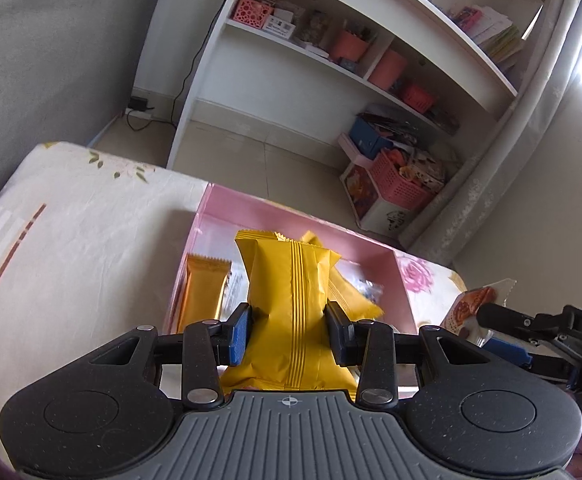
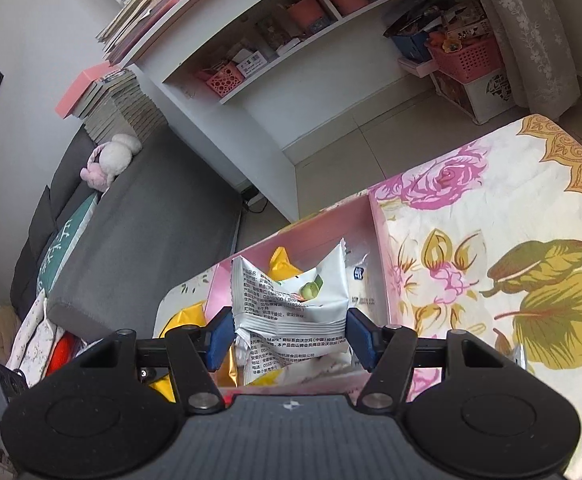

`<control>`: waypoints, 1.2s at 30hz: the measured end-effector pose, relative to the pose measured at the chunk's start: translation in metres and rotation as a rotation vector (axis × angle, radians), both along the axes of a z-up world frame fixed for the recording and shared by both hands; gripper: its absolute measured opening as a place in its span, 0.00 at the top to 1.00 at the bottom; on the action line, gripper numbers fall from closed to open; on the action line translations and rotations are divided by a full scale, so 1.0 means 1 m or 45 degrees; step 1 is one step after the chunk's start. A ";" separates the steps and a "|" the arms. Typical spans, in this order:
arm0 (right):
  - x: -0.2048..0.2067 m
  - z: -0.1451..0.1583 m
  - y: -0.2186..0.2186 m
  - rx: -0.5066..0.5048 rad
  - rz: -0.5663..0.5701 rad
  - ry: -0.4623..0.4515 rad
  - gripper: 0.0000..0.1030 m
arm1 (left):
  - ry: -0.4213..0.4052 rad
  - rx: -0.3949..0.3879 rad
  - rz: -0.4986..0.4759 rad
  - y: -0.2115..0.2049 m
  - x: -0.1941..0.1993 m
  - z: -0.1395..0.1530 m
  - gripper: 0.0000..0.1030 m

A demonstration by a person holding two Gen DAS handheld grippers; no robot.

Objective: Organize snacks
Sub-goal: 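Lower both packets into the box and open both grippers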

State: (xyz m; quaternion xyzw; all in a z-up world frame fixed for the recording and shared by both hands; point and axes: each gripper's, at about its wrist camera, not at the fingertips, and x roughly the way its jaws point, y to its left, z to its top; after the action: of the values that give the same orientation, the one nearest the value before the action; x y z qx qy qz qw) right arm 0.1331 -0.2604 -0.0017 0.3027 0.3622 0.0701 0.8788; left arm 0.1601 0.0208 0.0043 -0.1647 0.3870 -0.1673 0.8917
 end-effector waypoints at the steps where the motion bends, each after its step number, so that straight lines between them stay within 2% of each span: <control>1: 0.008 -0.002 0.000 -0.011 -0.007 0.005 0.48 | -0.011 0.021 0.002 -0.004 0.006 -0.001 0.64; 9: 0.064 -0.019 0.001 -0.082 -0.015 0.015 0.48 | -0.049 0.146 0.030 -0.023 0.053 -0.014 0.64; 13: 0.083 -0.027 0.004 -0.111 -0.017 0.037 0.48 | -0.026 0.176 0.041 -0.026 0.070 -0.024 0.64; 22: 0.097 -0.041 0.011 -0.202 -0.024 0.074 0.47 | 0.014 0.226 0.055 -0.027 0.087 -0.042 0.64; 26: 0.097 -0.039 0.012 -0.195 -0.027 0.065 0.41 | -0.001 0.219 0.033 -0.029 0.089 -0.043 0.63; 27: 0.096 -0.038 0.011 -0.182 -0.026 0.060 0.38 | -0.012 0.220 0.031 -0.029 0.088 -0.042 0.61; 28: 0.095 -0.037 0.011 -0.173 -0.029 0.053 0.30 | -0.022 0.216 0.023 -0.030 0.087 -0.040 0.60; 29: 0.094 -0.035 0.010 -0.167 -0.034 0.044 0.23 | -0.026 0.211 0.013 -0.030 0.086 -0.039 0.54; 30: 0.093 -0.033 0.010 -0.164 -0.036 0.035 0.22 | -0.028 0.209 0.009 -0.030 0.085 -0.037 0.47; 33: 0.090 -0.028 0.009 -0.160 -0.035 0.029 0.20 | -0.031 0.205 0.005 -0.030 0.082 -0.033 0.36; 36: 0.084 -0.022 0.008 -0.155 -0.043 0.024 0.17 | -0.030 0.192 -0.009 -0.029 0.076 -0.029 0.28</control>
State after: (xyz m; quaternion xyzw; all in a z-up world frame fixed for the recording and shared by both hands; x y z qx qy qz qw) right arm 0.2169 -0.2523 -0.0241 0.2556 0.3687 0.0302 0.8932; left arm 0.2359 -0.0082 -0.0242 -0.0937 0.3885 -0.1429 0.9055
